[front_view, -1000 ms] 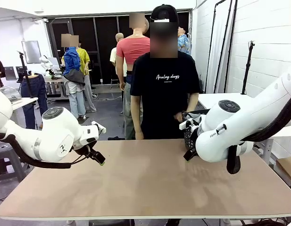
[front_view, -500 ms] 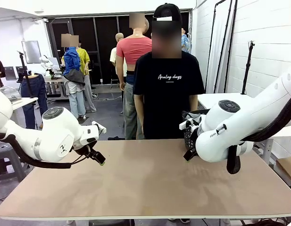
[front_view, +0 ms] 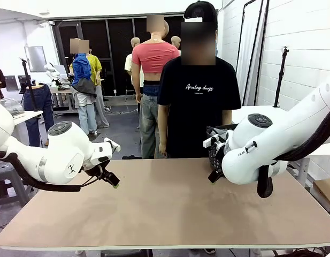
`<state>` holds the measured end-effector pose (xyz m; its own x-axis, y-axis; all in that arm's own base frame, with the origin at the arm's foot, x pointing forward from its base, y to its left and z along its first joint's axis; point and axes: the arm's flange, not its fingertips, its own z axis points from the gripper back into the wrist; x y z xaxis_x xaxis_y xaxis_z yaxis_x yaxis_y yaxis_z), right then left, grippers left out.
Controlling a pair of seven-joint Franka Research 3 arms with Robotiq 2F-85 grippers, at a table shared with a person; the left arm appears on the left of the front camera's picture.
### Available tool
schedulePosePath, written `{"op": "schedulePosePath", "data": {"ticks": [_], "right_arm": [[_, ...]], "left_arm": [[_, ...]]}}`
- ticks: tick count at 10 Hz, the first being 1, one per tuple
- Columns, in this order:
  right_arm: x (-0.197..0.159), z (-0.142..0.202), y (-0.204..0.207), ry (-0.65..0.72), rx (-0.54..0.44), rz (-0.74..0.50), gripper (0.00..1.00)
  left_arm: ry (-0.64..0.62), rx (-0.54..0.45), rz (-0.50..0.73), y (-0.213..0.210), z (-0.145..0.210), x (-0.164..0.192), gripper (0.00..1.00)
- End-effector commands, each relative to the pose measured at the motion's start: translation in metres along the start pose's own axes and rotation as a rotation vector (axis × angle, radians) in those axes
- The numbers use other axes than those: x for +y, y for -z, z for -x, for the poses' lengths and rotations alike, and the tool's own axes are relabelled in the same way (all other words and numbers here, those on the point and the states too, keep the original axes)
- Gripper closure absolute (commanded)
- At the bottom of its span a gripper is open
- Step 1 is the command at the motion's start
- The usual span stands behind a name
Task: Fold the training pants.
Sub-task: Grab both ends of the Training pants handed by a person.
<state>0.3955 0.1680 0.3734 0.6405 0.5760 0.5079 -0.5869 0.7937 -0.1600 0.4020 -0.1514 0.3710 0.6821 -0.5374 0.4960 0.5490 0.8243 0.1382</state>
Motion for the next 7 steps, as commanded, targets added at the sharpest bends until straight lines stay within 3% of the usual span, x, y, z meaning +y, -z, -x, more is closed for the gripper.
{"op": "schedulePosePath", "data": {"ticks": [1,4,7], "right_arm": [[0.0,0.0,0.0,0.001,0.0,0.0,0.0],[0.002,-0.004,-0.009,0.012,0.011,-0.025,0.0],[0.0,-0.018,-0.053,0.001,-0.012,-0.035,0.0]], "left_arm": [[-0.002,0.0,-0.001,0.0,0.0,0.001,0.0],[0.0,0.015,0.006,-0.011,-0.003,-0.001,0.0],[-0.01,0.021,0.028,-0.064,-0.02,-0.012,0.0]]}}
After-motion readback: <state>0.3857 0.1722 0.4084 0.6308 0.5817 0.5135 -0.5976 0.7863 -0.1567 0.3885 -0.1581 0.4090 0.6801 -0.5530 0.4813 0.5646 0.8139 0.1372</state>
